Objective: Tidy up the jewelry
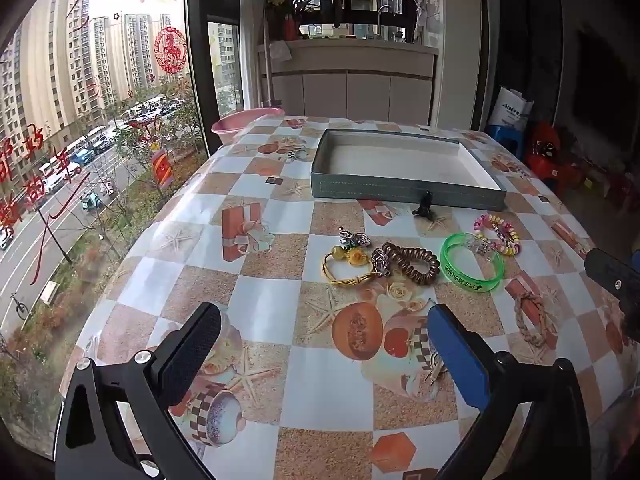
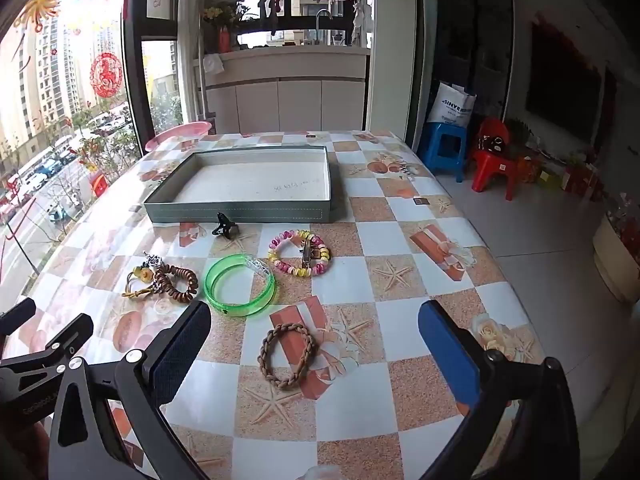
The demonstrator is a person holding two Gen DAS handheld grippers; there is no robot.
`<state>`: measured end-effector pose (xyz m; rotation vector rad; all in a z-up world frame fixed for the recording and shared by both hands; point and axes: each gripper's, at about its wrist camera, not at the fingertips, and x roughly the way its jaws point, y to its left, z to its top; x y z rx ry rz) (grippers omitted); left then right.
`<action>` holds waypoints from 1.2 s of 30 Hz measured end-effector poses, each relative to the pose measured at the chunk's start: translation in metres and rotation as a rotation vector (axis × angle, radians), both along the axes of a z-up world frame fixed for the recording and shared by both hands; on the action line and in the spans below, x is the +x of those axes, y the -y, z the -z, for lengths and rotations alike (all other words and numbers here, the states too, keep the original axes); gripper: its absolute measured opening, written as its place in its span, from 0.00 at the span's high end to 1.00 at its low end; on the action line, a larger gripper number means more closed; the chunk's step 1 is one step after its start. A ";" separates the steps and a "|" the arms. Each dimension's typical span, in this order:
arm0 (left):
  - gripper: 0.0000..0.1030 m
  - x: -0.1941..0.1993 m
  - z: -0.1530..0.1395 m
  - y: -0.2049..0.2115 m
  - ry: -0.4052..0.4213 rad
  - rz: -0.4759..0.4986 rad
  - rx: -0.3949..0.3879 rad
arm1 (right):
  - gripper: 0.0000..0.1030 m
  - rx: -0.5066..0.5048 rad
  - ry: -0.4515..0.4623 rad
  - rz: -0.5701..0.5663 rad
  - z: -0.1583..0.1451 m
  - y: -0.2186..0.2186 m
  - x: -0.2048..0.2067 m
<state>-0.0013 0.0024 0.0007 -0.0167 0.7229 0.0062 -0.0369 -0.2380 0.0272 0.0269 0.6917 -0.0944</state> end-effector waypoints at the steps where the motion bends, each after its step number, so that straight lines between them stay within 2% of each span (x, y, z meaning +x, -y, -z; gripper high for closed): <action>1: 0.00 -0.001 -0.001 -0.001 0.002 0.005 -0.005 | 0.00 -0.003 0.004 -0.001 0.000 0.000 0.001; 3: 0.00 -0.004 -0.008 -0.004 0.033 0.010 -0.002 | 0.00 -0.014 0.010 -0.002 0.001 -0.001 0.004; 4: 0.00 -0.009 -0.011 0.002 0.062 0.010 0.027 | 0.00 -0.019 0.029 -0.003 -0.003 -0.001 0.004; 6: 0.00 -0.010 -0.016 0.005 0.085 0.012 0.035 | 0.00 -0.038 0.075 -0.003 -0.014 -0.008 -0.004; 9: 0.00 -0.012 -0.023 0.004 0.111 0.012 0.029 | 0.00 -0.011 0.116 -0.004 -0.020 -0.006 -0.012; 18: 0.00 -0.009 -0.021 0.001 0.084 0.001 -0.001 | 0.00 -0.008 0.098 -0.026 -0.020 -0.010 -0.011; 36: 0.00 -0.011 -0.021 0.003 0.084 -0.003 0.018 | 0.00 0.015 0.089 -0.028 -0.019 -0.009 -0.012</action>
